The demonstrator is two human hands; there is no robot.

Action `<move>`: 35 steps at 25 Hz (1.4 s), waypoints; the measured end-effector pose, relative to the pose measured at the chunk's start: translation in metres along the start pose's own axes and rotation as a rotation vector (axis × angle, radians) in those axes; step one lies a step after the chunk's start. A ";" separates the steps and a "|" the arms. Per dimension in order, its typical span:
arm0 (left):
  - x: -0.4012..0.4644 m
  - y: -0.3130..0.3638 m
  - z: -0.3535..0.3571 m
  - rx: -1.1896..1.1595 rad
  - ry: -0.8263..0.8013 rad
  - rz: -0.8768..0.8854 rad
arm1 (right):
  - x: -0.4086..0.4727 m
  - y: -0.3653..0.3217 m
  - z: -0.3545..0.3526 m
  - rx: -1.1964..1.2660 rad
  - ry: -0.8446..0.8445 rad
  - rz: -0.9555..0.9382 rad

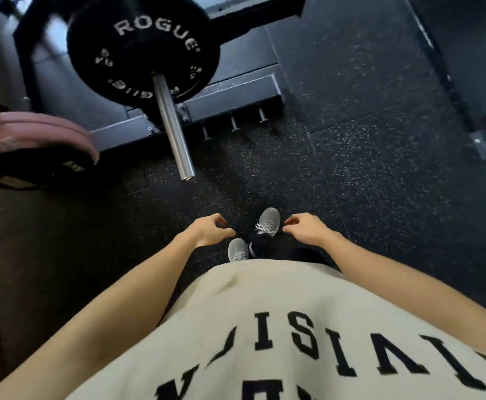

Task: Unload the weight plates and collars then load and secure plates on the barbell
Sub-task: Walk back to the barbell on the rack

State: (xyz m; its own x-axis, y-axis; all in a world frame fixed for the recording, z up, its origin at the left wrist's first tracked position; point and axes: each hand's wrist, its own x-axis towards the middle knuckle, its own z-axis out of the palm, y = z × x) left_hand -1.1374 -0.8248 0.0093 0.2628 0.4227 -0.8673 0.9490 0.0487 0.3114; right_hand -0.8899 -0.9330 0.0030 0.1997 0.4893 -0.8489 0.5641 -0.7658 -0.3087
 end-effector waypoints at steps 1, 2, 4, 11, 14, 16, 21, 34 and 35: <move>0.000 0.008 -0.002 0.028 -0.014 0.019 | -0.003 0.006 -0.003 0.034 0.029 0.014; 0.002 0.016 -0.004 0.065 -0.025 0.043 | -0.005 0.013 -0.008 0.076 0.058 0.029; 0.009 0.040 -0.011 0.140 -0.029 0.088 | -0.008 0.028 -0.018 0.151 0.119 0.062; 0.052 0.163 -0.003 0.344 -0.099 0.171 | 0.006 0.120 -0.060 0.312 0.159 0.207; 0.074 0.236 0.012 0.420 -0.122 0.182 | 0.013 0.167 -0.105 0.335 0.138 0.217; 0.087 0.285 0.020 0.438 -0.118 0.186 | 0.019 0.197 -0.149 0.323 0.135 0.209; 0.110 0.405 0.026 0.397 -0.034 0.216 | 0.041 0.250 -0.277 0.257 0.204 0.184; 0.259 0.580 -0.099 0.255 0.019 0.131 | 0.186 0.221 -0.526 0.152 0.107 0.125; 0.274 0.601 -0.123 0.261 0.020 0.141 | 0.202 0.210 -0.557 0.155 0.127 0.123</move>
State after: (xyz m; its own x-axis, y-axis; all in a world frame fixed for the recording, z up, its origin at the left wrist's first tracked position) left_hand -0.5165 -0.5685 0.0070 0.3941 0.4268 -0.8140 0.9168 -0.2447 0.3156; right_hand -0.2845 -0.7623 0.0053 0.3638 0.4297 -0.8265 0.4013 -0.8730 -0.2772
